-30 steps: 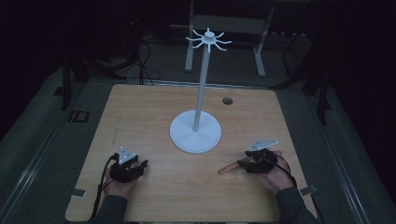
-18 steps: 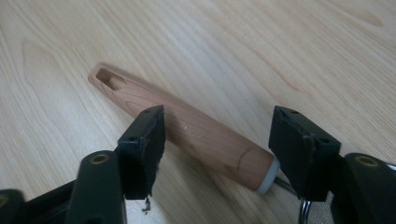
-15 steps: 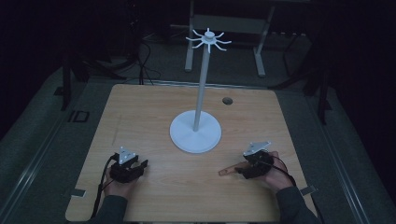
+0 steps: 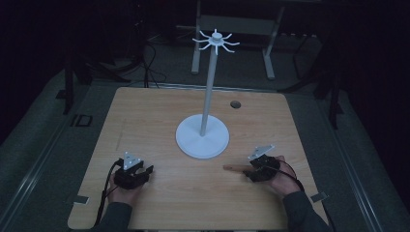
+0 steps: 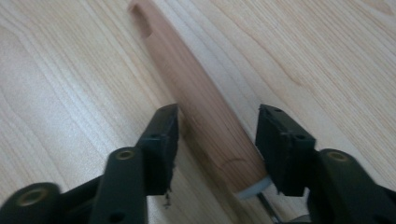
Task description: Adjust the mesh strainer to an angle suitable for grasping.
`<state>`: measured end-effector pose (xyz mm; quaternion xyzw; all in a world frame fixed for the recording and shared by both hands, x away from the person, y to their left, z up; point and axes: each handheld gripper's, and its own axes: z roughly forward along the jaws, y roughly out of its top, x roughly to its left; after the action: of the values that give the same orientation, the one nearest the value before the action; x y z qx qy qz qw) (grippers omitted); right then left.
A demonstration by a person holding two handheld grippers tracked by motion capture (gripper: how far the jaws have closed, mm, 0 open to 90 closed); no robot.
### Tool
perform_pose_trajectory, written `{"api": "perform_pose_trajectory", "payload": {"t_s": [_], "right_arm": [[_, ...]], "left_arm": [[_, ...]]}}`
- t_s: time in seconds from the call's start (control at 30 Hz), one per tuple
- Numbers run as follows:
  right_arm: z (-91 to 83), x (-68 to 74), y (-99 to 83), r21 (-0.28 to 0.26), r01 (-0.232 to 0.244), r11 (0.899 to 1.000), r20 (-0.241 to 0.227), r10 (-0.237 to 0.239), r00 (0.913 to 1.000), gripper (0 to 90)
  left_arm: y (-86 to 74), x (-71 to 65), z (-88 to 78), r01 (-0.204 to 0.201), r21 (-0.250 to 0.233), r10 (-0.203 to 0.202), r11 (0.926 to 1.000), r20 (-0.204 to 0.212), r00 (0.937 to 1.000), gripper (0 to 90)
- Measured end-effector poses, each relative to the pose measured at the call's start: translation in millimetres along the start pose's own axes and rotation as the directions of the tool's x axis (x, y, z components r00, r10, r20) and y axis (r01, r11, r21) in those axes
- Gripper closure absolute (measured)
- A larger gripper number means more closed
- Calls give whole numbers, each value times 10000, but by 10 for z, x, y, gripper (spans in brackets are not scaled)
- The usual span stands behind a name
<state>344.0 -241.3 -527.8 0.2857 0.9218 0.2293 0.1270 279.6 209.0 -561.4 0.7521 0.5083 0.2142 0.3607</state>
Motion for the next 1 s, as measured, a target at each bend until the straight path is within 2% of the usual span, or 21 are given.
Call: {"api": "perform_pose_trajectory", "payload": {"t_s": [0.2,0.37,0.43,0.57,0.6,0.73,1.0], "right_arm": [[7,-12,61,202,-168,9997,-78,170,9998,599],[18,1,124,296,-74,9995,41,73,10000,536],[24,27,180,319,229,9992,261,-237,9994,475],[22,48,221,316,638,9975,392,-650,9971,444],[29,59,238,451,928,9947,393,-946,9947,425],[72,73,273,790,1336,9879,473,-1375,9894,443],[107,-6,307,782,963,9923,440,-999,9940,488]], "left_arm": [[0,2,6,-3,-1,3,10000,12,10000,532],[0,-3,8,12,-15,-12,10000,27,10000,531],[0,0,8,6,-3,-6,10000,21,10000,531],[0,1,9,0,4,0,10000,13,10000,531],[-1,0,11,12,1,-12,10000,20,10000,530],[4,2,14,1,46,-1,10000,13,10000,529],[3,5,9,-18,52,18,10000,2,10000,524]]}}
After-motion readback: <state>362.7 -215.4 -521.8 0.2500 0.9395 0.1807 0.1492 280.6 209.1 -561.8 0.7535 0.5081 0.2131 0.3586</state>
